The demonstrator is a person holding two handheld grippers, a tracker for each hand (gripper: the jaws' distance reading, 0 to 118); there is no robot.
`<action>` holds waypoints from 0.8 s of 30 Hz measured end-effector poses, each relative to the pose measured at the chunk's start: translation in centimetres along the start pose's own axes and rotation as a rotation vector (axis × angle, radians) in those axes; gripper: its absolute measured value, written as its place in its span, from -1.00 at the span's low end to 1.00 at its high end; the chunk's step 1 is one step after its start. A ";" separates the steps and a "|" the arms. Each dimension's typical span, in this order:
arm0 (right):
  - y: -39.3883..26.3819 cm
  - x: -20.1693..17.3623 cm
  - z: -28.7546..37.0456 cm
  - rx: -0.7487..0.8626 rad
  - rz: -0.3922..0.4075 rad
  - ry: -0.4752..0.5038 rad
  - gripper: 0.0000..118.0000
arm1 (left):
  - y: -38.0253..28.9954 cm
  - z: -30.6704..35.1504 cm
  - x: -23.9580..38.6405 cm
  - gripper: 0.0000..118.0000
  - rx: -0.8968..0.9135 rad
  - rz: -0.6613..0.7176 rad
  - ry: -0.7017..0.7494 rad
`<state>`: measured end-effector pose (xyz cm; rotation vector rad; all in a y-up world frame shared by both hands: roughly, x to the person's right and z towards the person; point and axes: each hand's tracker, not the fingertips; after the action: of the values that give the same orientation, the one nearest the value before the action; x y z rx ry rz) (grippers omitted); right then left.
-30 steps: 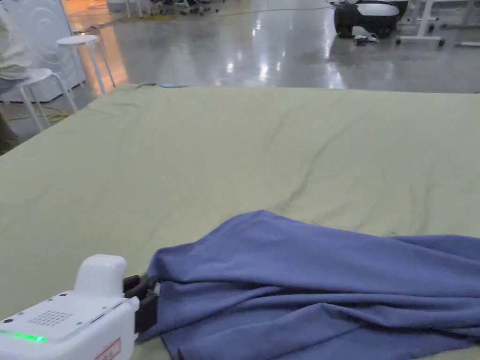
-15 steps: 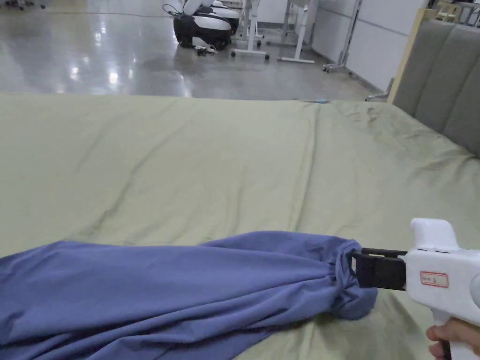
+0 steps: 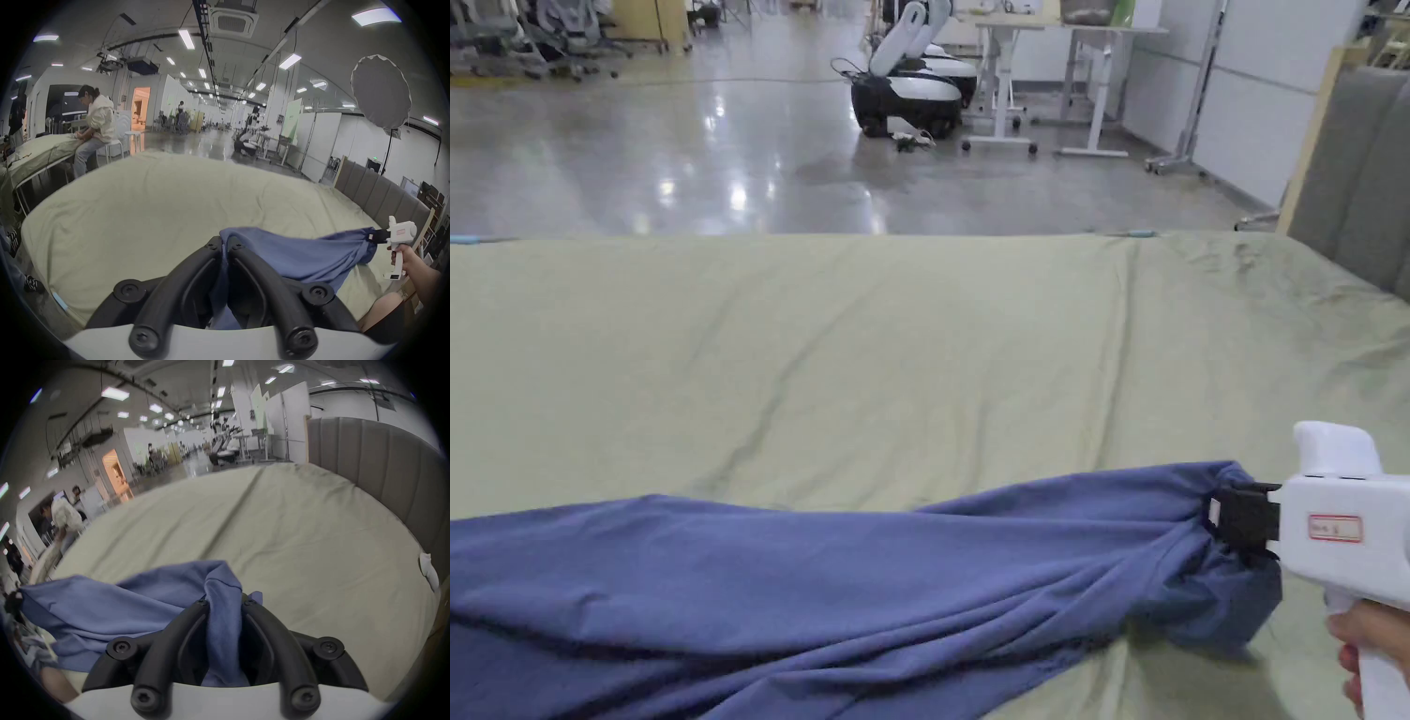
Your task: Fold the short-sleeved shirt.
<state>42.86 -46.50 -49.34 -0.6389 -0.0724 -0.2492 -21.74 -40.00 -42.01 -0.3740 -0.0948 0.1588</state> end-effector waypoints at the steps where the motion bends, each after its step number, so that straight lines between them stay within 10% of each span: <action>1: 0.8 0.0 2.0 0.018 -0.017 0.035 -0.69 | 1.4 0.9 -0.4 -0.95 0.023 0.012 -0.009; 14: 11.9 -4.0 25.8 0.356 0.178 -0.028 -0.69 | 18.9 8.4 -1.7 -0.95 0.219 -0.003 0.001; 24: 20.0 -5.3 31.0 0.502 0.221 -0.150 -0.69 | 26.3 6.0 3.5 -0.95 0.219 -0.124 0.050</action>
<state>43.11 -11.34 -36.87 -0.1614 -0.2002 0.0347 -22.60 -13.10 -45.96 -0.1527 -0.0499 0.0365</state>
